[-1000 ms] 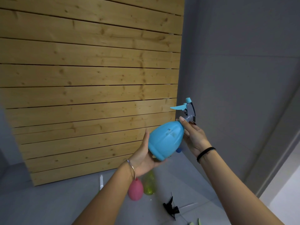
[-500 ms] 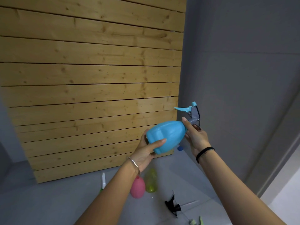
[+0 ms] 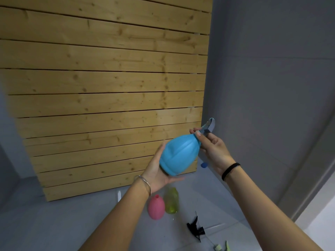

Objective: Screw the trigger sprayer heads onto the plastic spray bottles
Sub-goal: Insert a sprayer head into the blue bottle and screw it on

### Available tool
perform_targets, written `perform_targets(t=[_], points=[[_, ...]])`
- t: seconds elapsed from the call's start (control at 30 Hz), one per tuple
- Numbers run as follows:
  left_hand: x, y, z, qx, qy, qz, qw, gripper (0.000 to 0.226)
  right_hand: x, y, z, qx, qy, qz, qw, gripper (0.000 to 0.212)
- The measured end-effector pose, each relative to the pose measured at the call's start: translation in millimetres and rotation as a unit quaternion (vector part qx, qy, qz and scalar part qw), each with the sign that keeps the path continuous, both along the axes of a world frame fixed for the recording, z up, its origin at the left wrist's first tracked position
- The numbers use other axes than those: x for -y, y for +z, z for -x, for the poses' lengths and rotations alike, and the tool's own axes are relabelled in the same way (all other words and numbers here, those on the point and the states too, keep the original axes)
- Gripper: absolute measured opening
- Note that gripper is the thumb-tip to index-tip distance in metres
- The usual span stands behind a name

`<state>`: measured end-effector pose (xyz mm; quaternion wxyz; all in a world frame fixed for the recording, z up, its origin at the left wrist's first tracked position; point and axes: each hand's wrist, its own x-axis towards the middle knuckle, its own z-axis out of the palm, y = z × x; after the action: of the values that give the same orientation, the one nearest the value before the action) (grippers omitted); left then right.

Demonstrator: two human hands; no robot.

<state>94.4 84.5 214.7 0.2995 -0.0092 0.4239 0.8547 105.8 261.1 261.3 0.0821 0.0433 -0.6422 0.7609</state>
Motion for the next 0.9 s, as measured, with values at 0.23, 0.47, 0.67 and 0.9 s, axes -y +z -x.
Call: perform_targets(t=[0.23,0.47,0.67,0.9], points=[[0.1,3.0,-3.1,-0.030,0.054,0.027,0.998,0.074,12.7,1.6,2.1,-0.018,-0.011,0.003,1.000,0.036],[19.3,1.5,7.2,-0.119,0.114,0.090,0.982,0.059,33.9,8.0,9.7,-0.020,-0.029,0.033,0.999,0.028],[55.3,-18.8,28.7,-0.105,0.144,0.084,0.980,0.077,44.9,8.3,28.4,0.045,0.137,-0.042,0.989,0.047],[105.7,-65.5,67.4,-0.104,0.118,0.109,0.982,0.063,74.3,-23.1,72.9,0.159,0.193,0.039,0.967,0.053]])
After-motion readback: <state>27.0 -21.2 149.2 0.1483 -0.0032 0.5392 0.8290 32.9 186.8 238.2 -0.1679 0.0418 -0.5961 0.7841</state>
